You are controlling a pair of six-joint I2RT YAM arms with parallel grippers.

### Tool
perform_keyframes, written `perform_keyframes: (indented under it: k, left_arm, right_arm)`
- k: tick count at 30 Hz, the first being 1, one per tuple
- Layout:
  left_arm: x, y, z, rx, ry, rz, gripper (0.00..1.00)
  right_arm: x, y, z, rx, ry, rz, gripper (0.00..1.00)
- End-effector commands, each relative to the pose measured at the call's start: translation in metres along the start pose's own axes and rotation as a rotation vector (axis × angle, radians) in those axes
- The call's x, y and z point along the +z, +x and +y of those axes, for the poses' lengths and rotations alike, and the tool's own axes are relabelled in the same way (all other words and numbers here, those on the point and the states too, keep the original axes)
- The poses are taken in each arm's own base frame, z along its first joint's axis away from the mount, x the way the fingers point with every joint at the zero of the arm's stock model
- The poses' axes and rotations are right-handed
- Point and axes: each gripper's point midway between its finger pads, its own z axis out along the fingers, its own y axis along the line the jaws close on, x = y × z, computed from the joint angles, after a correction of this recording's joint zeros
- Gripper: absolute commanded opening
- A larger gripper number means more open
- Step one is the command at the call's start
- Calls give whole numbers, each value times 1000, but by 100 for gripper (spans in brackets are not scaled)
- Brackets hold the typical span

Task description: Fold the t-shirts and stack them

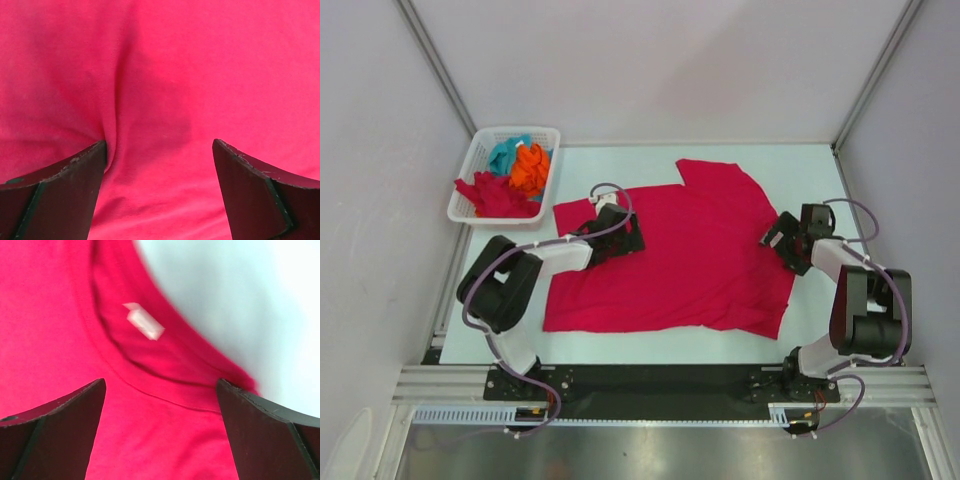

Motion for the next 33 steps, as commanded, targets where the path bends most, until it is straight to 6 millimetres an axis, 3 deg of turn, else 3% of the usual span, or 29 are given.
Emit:
perform_keyframes:
  k: [1,6,9,11,12,16,20,22,23,24,26,27,30,31,33]
  left_arm:
    - [4,58,-13,9,27,187,91]
    - [4,45,-21,48,29,157,91]
    - [1,28,-20,86,-6,125,93]
    - [-8,13,-9,105,-52,99,95]
    - [-9,0,4,88,-86,74,96]
    - [-26,-31,40,-3,-119,25,98]
    - [-30,-63,55,-28,-130,-41,97]
    - [-23,-71,59,-53,-130,-38,97]
    - [-13,-65,63,-61,-139,-10,96]
    - [-7,-66,65,-69,-142,-3,95]
    - [10,-64,63,-69,-140,16,95]
    - [15,-62,64,-68,-147,26,95]
    - [35,-61,66,-72,-162,51,95]
    - [42,-63,67,-75,-168,57,95]
    - [49,-67,71,-78,-180,56,95]
  right_arm:
    - [-14,1,-53,54,118,-9,100]
    - [-25,-14,-64,54,142,-44,100]
    - [-30,-23,-50,34,108,-54,99]
    - [-41,-28,-25,-56,91,-74,99]
    - [-46,-32,-20,-89,108,-97,99]
    - [-68,-34,35,-187,14,-121,100]
    - [-79,-51,89,-220,-143,-167,100]
    - [-72,-60,110,-229,-196,-150,100]
    - [-69,-64,122,-236,-232,-157,100]
    - [-52,-59,126,-243,-240,-124,100]
    - [-39,-65,146,-253,-297,-124,100]
    - [-18,-58,145,-254,-280,-86,99]
    - [5,-69,160,-239,-289,-80,98]
    - [25,-65,156,-233,-268,-53,98]
    - [37,-73,163,-224,-268,-62,98]
